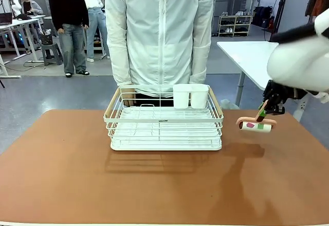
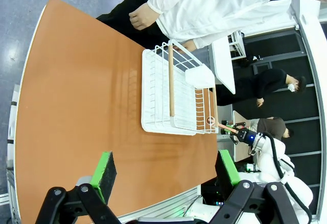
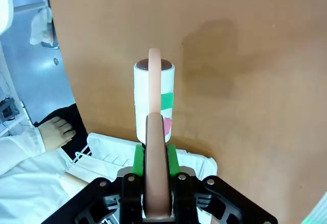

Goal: Clean the table.
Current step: Place the Lint Roller down when the Dish drying rack is positioned in the middle of the table.

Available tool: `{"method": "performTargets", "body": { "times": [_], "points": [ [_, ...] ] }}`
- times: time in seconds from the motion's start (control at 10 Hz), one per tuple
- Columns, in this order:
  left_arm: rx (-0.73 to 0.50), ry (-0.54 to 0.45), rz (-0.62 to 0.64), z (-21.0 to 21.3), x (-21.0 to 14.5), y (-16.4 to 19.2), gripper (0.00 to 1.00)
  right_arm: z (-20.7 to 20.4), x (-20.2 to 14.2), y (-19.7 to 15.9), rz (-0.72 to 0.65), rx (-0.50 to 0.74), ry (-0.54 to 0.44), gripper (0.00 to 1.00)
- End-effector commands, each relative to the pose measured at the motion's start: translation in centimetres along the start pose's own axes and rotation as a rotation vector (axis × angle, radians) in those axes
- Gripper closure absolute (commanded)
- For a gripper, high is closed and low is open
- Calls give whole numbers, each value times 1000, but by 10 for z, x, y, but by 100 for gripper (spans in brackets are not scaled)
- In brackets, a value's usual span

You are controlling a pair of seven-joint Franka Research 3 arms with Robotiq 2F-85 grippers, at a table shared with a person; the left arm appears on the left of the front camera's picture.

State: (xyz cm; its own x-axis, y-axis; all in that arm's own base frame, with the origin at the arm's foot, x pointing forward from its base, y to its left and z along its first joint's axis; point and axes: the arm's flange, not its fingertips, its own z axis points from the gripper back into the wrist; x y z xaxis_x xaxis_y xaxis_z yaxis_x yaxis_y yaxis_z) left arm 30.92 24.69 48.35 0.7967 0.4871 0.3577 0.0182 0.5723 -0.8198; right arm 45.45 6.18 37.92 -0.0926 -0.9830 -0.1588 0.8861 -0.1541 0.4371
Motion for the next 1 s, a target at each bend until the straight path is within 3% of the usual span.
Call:
{"method": "performTargets", "body": {
  "times": [0.0,0.9],
  "points": [
    [-21,-4,-16,2,-1,0,0,-13,-8,7,11,22,-53,79],
    [-21,-4,-16,2,-1,0,0,-42,1,5,62,43,-10,79]
  ]
}}
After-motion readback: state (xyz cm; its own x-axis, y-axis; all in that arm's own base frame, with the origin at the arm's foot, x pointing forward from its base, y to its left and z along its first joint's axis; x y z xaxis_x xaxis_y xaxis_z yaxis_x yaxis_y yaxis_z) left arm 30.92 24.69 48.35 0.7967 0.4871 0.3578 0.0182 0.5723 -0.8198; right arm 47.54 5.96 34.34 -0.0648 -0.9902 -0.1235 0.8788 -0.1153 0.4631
